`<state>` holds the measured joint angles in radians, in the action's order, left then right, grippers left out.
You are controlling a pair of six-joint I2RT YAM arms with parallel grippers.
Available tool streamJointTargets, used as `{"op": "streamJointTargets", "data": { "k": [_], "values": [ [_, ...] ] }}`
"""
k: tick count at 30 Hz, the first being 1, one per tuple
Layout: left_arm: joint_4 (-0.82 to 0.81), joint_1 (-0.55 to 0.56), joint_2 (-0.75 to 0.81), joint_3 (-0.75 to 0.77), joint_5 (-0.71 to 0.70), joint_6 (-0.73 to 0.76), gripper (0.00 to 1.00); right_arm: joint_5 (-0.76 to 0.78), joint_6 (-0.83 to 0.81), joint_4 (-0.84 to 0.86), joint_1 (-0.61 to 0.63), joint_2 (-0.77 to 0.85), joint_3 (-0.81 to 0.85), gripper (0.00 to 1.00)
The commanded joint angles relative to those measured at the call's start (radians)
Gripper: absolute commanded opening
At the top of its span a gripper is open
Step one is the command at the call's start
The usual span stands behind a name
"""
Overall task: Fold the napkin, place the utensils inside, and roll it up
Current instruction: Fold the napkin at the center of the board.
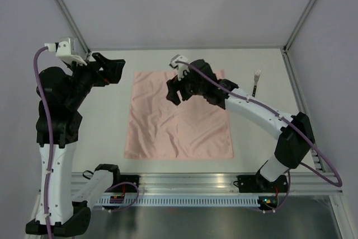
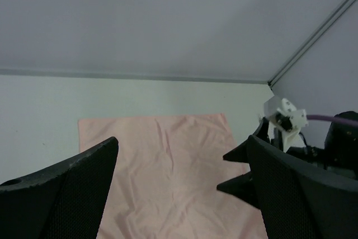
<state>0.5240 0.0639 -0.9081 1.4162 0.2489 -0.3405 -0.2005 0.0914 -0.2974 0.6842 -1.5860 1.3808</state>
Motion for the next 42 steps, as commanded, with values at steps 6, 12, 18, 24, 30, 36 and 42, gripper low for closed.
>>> {"op": "streamJointTargets", "data": {
  "k": [6, 12, 18, 24, 30, 36, 42],
  "values": [
    [0.157, -0.001, 0.081, 0.056, -0.103, -0.031, 1.00, 0.088, -0.021, 0.000, 0.361, -0.210, 0.139, 0.64],
    [0.208, -0.001, 0.098, 0.081, -0.137, -0.020, 1.00, 0.121, -0.041, 0.041, 0.521, -0.359, 0.208, 0.56],
    [0.257, -0.001, 0.106, 0.124, -0.157, -0.015, 1.00, 0.162, -0.021, 0.093, 0.597, -0.473, 0.251, 0.53],
    [0.291, -0.001, 0.118, 0.158, -0.184, 0.004, 1.00, 0.220, -0.013, 0.118, 0.649, -0.565, 0.311, 0.47],
    [0.298, -0.001, 0.118, 0.156, -0.197, 0.017, 1.00, 0.257, -0.024, 0.123, 0.683, -0.626, 0.363, 0.43],
    [0.300, -0.001, 0.124, 0.141, -0.201, 0.023, 1.00, 0.273, -0.019, 0.110, 0.684, -0.670, 0.377, 0.41],
    [0.298, -0.001, 0.127, 0.129, -0.203, 0.028, 1.00, 0.296, -0.016, 0.093, 0.689, -0.712, 0.389, 0.48]
  ]
}}
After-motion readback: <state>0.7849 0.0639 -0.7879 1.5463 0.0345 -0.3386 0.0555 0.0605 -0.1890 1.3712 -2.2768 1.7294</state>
